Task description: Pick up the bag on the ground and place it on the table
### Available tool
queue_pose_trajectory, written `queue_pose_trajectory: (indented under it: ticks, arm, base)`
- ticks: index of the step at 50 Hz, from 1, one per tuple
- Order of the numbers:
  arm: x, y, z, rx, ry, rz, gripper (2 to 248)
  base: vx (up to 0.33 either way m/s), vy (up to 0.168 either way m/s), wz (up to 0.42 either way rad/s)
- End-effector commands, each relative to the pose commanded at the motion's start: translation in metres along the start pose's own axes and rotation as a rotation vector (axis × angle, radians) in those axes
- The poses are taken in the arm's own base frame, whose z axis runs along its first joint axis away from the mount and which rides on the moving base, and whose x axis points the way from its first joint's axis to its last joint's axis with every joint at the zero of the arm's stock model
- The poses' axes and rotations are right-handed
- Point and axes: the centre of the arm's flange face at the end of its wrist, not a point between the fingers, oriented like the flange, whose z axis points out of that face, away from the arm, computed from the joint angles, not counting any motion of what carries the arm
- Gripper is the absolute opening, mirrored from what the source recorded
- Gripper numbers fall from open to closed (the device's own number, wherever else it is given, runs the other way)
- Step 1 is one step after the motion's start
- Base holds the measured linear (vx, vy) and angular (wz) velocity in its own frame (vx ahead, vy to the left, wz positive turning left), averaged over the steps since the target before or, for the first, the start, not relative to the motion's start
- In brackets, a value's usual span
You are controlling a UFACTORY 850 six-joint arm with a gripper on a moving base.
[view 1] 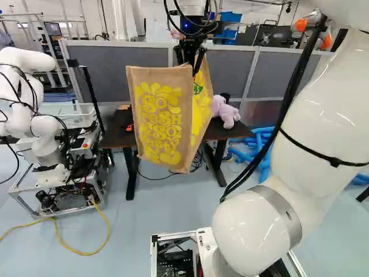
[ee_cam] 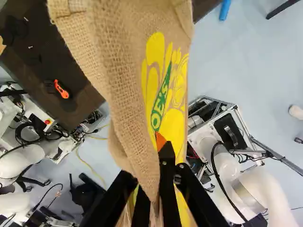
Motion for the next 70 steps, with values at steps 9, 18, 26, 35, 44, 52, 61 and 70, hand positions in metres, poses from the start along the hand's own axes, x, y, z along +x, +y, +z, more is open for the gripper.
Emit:
queue_pose_trajectory:
  ticks: [9,18,26,35,44,52,61,70]
  arm:
    - [0.000,0.000,0.000,0.000,0.000,0.000,22]
    - [0.000,0.000,0.000,0.000,0.000,0.000,22]
    - [0.000,0.000,0.000,0.000,0.000,0.000,22]
    - [0.000,0.000,0.000,0.000,0.000,0.000,22]
    - [0.003,-0.004,0.000,0.000,0.000,0.001,22]
    - [0.007,-0.008,0.000,0.000,0.000,0.001,22]
    - [0.010,-0.012,0.001,-0.002,0.004,0.000,22]
    - [0.015,-0.017,0.001,-0.008,0.013,-0.004,22]
  base:
    - [0.202,0.046,-0.016]
    - [0.211,0.058,-0.021]
    - [0.198,0.059,-0.023]
    - [0.180,0.036,-0.008]
    - [0.131,0.002,-0.002]
    - [0.023,-0.002,-0.003]
    - [-0.010,0.000,0.002]
    - [0.000,0.000,0.000]
